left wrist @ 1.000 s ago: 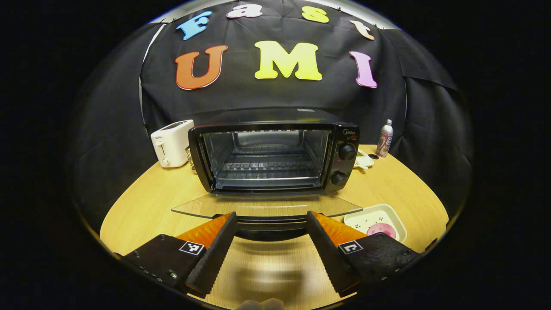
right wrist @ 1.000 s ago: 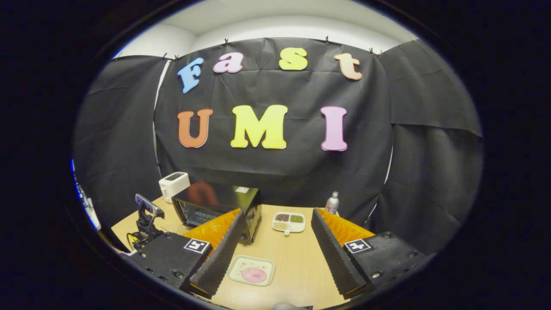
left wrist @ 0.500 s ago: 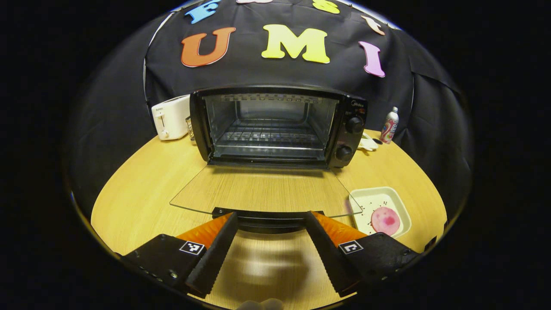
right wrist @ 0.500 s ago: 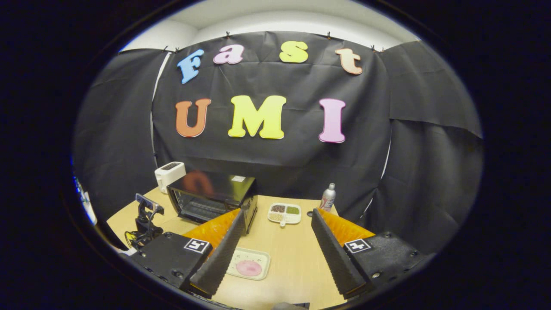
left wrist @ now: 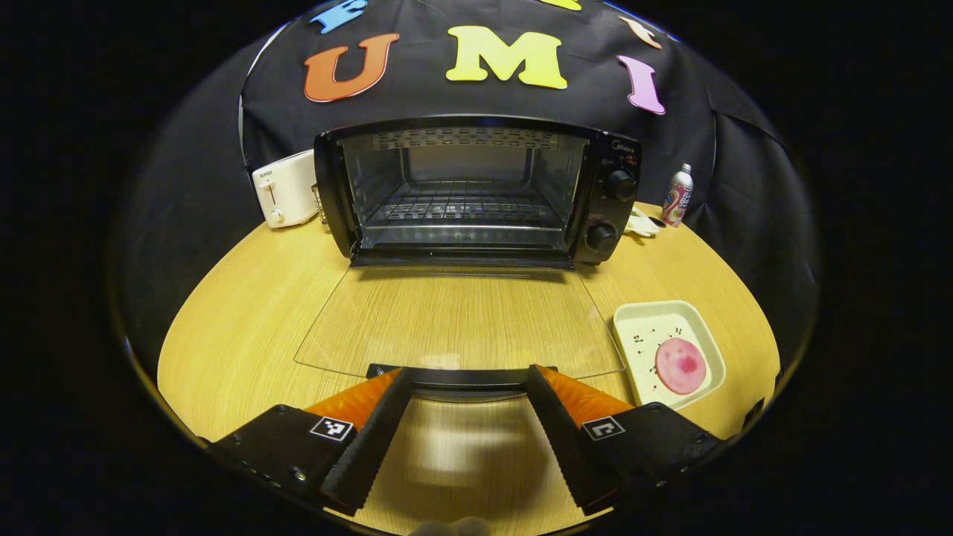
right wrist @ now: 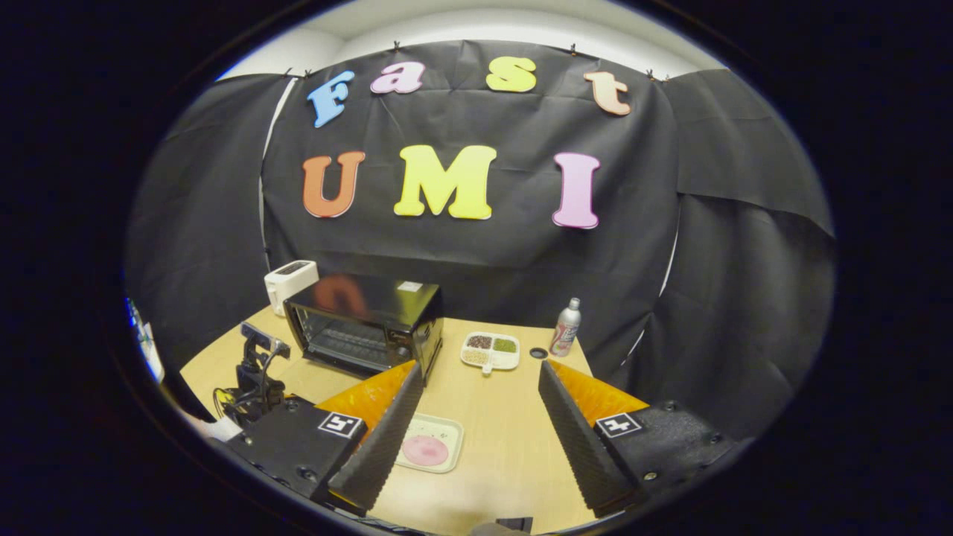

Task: Open the electric oven with the left hand, put the food in, and close the electric oven.

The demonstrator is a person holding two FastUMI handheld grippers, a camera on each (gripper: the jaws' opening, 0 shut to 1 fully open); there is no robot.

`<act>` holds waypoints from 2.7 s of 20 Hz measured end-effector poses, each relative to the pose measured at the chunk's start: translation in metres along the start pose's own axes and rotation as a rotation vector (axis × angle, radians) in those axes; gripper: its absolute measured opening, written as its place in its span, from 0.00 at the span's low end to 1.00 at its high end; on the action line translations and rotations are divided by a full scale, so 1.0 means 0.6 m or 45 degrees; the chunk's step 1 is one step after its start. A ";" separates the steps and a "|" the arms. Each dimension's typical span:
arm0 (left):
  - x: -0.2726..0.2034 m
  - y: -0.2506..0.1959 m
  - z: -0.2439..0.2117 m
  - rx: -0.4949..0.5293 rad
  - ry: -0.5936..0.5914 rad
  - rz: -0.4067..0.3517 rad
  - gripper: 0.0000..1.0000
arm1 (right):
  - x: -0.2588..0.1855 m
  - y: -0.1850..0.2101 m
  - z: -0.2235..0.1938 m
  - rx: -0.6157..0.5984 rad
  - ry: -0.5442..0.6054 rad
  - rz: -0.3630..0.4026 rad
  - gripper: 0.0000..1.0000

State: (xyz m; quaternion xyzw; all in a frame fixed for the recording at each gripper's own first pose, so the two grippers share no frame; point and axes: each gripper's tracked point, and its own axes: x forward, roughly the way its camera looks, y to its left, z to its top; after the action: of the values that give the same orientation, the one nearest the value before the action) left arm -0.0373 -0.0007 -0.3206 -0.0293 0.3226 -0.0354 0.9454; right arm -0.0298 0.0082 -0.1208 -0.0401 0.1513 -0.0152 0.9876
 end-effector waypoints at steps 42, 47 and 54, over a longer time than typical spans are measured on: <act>-0.306 -0.003 0.190 -0.073 -0.489 0.257 0.97 | 0.318 0.051 -0.433 0.303 1.277 0.285 0.04; -0.295 0.009 0.192 -0.104 -0.502 0.199 0.97 | 0.320 0.050 -0.430 0.315 1.361 0.347 0.01; -0.298 0.022 0.201 -0.090 -0.515 0.143 0.96 | 0.301 0.060 -0.426 0.694 1.291 0.497 0.04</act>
State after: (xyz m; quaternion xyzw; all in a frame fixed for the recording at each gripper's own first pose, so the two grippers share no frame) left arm -0.1044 0.0316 -0.1177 -0.0510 0.1286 0.0353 0.9898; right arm 0.0665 0.0174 -0.4208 0.2551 0.5981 0.1107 0.7517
